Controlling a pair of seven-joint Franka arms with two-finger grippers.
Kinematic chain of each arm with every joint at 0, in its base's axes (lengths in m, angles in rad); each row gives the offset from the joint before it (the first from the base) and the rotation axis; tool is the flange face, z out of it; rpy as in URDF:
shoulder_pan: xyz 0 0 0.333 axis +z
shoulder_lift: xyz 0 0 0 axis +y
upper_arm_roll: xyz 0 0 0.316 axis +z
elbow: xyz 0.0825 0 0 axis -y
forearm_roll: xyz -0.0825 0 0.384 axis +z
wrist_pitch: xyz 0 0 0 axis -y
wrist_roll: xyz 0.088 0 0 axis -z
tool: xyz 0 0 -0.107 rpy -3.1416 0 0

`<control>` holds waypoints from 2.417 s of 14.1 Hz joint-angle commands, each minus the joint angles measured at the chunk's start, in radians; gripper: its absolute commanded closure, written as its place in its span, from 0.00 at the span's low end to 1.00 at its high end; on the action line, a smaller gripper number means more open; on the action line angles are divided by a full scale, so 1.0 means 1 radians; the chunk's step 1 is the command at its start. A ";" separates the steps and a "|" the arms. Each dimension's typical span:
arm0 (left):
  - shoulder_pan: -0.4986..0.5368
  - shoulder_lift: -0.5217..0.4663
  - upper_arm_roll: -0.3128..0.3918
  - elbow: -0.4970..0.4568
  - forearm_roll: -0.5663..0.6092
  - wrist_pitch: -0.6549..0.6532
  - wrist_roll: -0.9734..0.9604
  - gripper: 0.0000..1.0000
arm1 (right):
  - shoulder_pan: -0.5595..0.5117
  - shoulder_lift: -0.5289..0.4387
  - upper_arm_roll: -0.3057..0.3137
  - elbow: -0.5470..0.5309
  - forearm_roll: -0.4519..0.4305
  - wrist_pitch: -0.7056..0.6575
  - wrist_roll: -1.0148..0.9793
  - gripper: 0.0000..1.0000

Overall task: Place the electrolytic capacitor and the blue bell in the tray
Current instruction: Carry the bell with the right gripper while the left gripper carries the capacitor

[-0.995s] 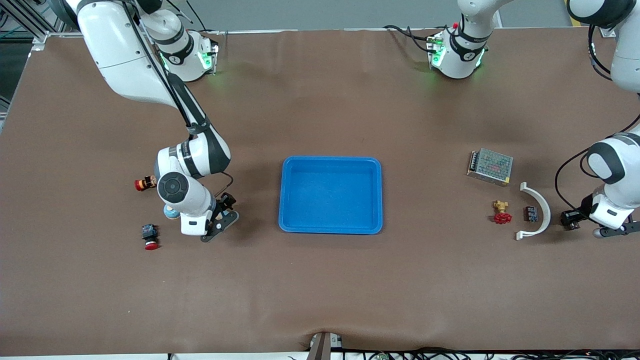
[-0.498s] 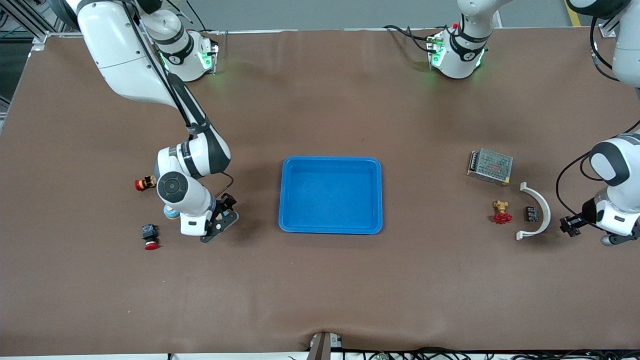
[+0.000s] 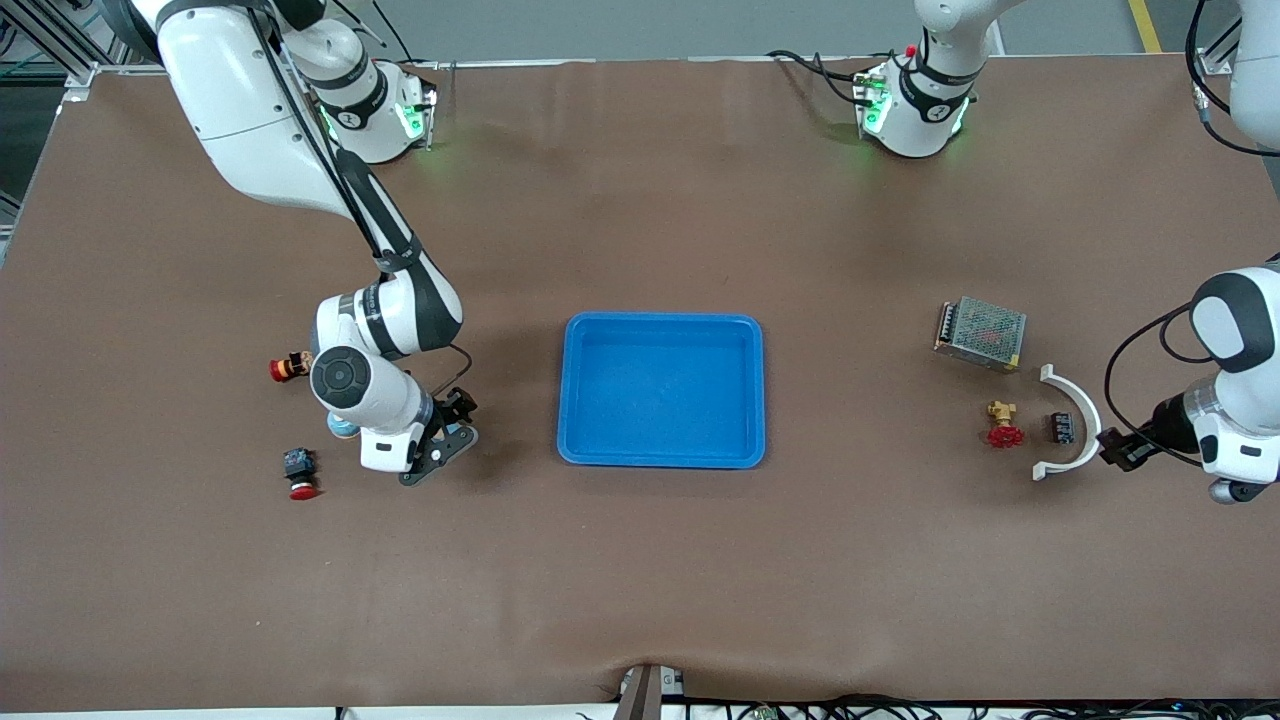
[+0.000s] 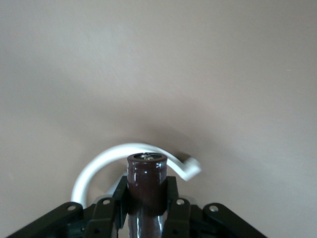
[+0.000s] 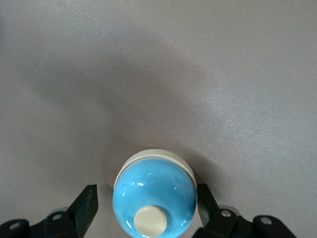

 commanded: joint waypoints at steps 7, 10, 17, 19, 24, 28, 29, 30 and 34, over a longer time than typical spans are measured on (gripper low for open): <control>-0.171 -0.083 -0.108 -0.003 -0.001 -0.158 -0.535 1.00 | 0.008 -0.002 0.000 0.016 0.021 -0.008 0.026 0.46; -0.288 -0.073 -0.105 -0.001 0.002 -0.158 -0.727 1.00 | 0.010 -0.013 0.012 0.062 0.021 -0.109 0.087 0.50; -0.495 -0.024 -0.105 0.066 0.020 -0.158 -1.060 1.00 | 0.073 -0.076 0.065 0.132 0.021 -0.246 0.375 0.50; -0.541 -0.020 -0.104 0.075 0.020 -0.158 -1.128 1.00 | 0.125 -0.096 0.074 0.121 0.020 -0.247 0.492 0.50; -0.605 0.058 -0.104 0.143 0.017 -0.158 -1.379 1.00 | 0.255 -0.105 0.074 0.122 0.020 -0.255 0.709 0.50; -0.710 0.101 -0.066 0.170 0.022 -0.149 -1.511 1.00 | 0.298 -0.099 0.074 0.121 0.020 -0.247 0.791 0.50; -0.743 0.105 -0.043 0.175 0.034 -0.144 -1.546 1.00 | 0.309 -0.095 0.072 0.121 0.018 -0.234 0.798 0.50; -0.782 0.110 -0.021 0.190 0.057 -0.144 -1.577 1.00 | 0.314 -0.093 0.072 0.119 0.018 -0.221 0.804 0.50; -0.839 0.170 0.013 0.249 0.063 -0.141 -1.617 1.00 | 0.340 -0.079 0.071 0.119 0.012 -0.189 0.847 0.50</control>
